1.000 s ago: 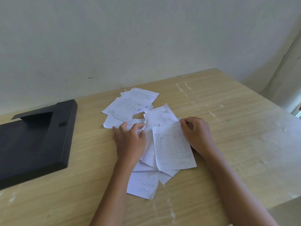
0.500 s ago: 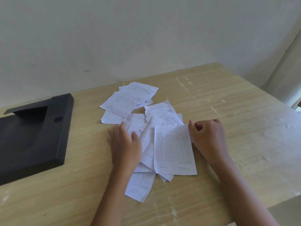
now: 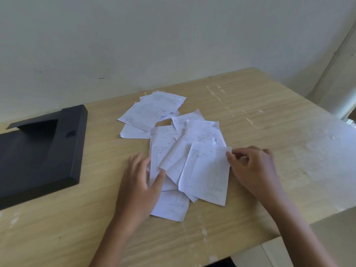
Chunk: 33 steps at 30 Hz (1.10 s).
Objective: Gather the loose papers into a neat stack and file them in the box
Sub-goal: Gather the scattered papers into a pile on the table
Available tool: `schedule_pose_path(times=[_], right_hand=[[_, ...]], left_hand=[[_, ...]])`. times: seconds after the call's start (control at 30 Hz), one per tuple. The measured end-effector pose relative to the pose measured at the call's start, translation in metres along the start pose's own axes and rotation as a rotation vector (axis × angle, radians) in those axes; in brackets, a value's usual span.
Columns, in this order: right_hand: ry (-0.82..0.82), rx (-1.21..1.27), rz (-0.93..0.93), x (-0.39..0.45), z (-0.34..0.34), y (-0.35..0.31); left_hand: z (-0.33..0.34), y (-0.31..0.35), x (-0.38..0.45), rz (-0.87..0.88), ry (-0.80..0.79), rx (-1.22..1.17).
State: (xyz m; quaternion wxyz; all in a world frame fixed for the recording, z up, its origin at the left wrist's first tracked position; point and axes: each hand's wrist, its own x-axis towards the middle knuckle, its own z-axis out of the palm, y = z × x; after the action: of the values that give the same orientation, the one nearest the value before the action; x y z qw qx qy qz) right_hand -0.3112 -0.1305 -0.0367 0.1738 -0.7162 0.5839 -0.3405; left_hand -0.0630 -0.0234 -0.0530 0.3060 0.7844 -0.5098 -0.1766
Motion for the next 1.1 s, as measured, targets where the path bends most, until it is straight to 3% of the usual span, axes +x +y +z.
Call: schedule_pose_path(times=[0.17,0.47,0.6,0.73,0.87,0.97,1.1], right_hand=[[-0.06,0.013,0.06,0.004,0.01,-0.008],[-0.161,0.06,0.243,0.02,0.011,-0.011],[-0.196,0.254,0.225,0.02,0.008,-0.009],[-0.067,0.414,0.24,0.029,0.004,-0.001],[-0.078,0.616,0.317,0.042,-0.004,0.011],[-0.186,0.709,0.386,0.054,-0.01,0.015],[-0.505,0.862,0.412,0.067,-0.013,0.005]], left_hand=[[0.009,0.002,-0.011,0.05,0.065,0.142],[0.01,0.006,-0.014,0.053,-0.006,0.36],[0.011,0.006,-0.013,0.064,0.01,0.379],[0.011,0.006,-0.013,0.068,0.008,0.383],[0.011,0.005,-0.014,0.068,0.015,0.345],[0.009,0.005,-0.013,0.057,0.04,0.228],[0.005,0.003,-0.009,0.044,0.065,-0.022]])
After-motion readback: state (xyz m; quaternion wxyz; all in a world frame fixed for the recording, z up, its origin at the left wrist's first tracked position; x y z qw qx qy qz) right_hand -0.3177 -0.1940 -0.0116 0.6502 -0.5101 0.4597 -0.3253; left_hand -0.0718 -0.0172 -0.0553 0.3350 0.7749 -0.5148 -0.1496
